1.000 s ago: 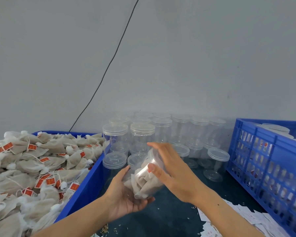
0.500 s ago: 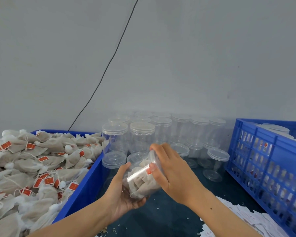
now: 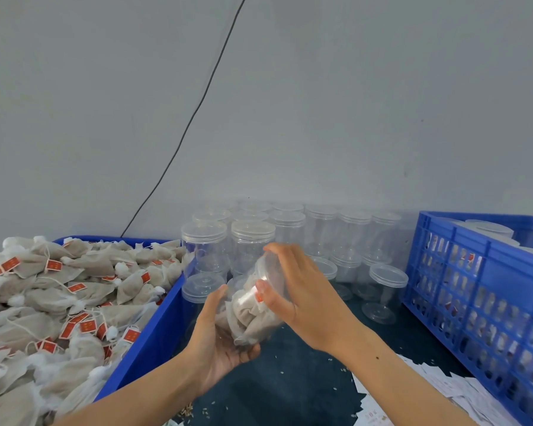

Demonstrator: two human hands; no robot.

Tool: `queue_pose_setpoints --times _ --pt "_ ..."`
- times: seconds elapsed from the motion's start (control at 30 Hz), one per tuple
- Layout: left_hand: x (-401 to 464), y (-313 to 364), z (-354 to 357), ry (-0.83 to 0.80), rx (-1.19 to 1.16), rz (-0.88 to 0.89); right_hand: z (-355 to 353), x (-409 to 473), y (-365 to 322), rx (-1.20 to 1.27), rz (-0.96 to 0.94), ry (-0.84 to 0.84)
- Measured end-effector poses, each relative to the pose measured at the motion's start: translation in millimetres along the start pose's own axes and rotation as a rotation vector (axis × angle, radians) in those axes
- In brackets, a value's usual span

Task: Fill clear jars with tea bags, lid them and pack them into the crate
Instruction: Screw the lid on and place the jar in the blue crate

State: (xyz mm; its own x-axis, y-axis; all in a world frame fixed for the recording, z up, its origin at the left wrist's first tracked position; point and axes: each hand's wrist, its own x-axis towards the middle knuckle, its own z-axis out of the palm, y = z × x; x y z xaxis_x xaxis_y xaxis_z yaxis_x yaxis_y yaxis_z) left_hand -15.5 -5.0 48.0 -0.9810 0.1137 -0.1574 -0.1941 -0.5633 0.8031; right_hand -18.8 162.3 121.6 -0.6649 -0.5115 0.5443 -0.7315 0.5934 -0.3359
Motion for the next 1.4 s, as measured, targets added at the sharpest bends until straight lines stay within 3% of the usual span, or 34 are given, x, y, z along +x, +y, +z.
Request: queue_pose_setpoints --times 0.17,0.33,0.53,0.6,0.7,0.8,0.9,0.97,1.23,1.4 --pt "-4 4 -1 -0.056 -0.17 -0.093 1 4 -8 0.588 0.179 0.064" --pt "-6 0 1 -0.084 -0.207 -0.195 4 3 -6 0.646 0.263 0.066" --pt "-4 -4 -2 -0.155 0.043 -0.281 6 -1 6 0.665 0.426 0.111" --pt "-4 -7 -2 -0.074 0.249 -0.211 4 -5 12 0.687 0.476 0.121" --pt "-4 -8 2 0.068 0.547 0.068 1 -11 19 0.622 0.478 0.106" --pt "-6 -4 10 -0.028 0.682 0.258 -7 -13 25 0.535 0.446 0.098" --pt "-8 -5 25 -0.2 0.844 0.315 -21 -13 31 0.506 0.442 0.09" --pt "-7 -8 37 -0.215 0.985 0.342 -31 -14 35 0.492 0.448 0.079" --pt "10 -24 104 -0.226 0.832 0.435 -65 -21 51 0.46 0.516 0.067" --pt "21 -29 146 -0.242 0.884 0.483 -97 -30 69 0.458 0.575 0.11"
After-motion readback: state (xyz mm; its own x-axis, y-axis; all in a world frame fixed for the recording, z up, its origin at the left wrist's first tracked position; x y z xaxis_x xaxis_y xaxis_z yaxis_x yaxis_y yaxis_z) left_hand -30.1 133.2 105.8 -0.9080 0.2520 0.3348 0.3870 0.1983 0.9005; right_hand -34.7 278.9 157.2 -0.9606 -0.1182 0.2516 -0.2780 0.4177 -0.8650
